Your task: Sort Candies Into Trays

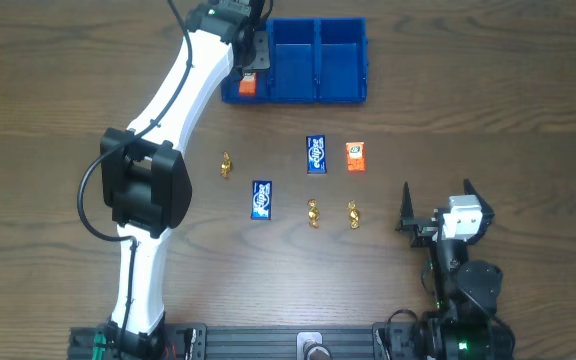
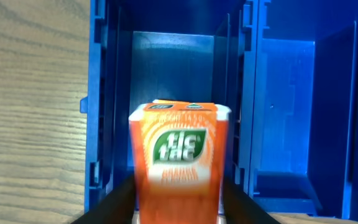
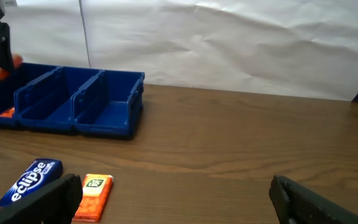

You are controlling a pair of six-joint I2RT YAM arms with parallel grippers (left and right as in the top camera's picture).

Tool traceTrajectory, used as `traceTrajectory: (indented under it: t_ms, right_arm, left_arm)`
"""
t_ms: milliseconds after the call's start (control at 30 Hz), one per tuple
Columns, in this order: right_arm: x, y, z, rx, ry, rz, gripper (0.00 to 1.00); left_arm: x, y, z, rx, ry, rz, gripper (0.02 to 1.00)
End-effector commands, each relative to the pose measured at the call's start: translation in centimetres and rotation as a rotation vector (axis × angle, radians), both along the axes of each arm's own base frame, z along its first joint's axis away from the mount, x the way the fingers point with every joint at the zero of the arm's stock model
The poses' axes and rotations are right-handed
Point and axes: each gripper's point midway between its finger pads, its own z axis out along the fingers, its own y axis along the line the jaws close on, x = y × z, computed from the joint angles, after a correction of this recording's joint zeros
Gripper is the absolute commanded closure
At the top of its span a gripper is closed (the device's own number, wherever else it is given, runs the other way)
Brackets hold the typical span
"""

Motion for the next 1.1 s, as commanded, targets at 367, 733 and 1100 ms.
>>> traceTrajectory:
  t_ms: [367,733,1100]
  right_arm:
    - [0.0,0.1,-0.1,-0.013,0.000,0.005,0.003]
    - [0.0,0.1,-0.1,-0.013,0.000,0.005,0.003]
    - [0.0,0.1,-0.1,-0.013,0.000,0.005,0.003]
  left_arm:
    - [-9.2,-15.1,5.6,-0.083,-0.070,-0.039,0.058]
    - [-16.5,-23.0,-7.9,-0.042,0.166,-0.056,0.130]
    - [-16.6,-22.7,-11.6,-0.066,0.264,-0.026,0.266]
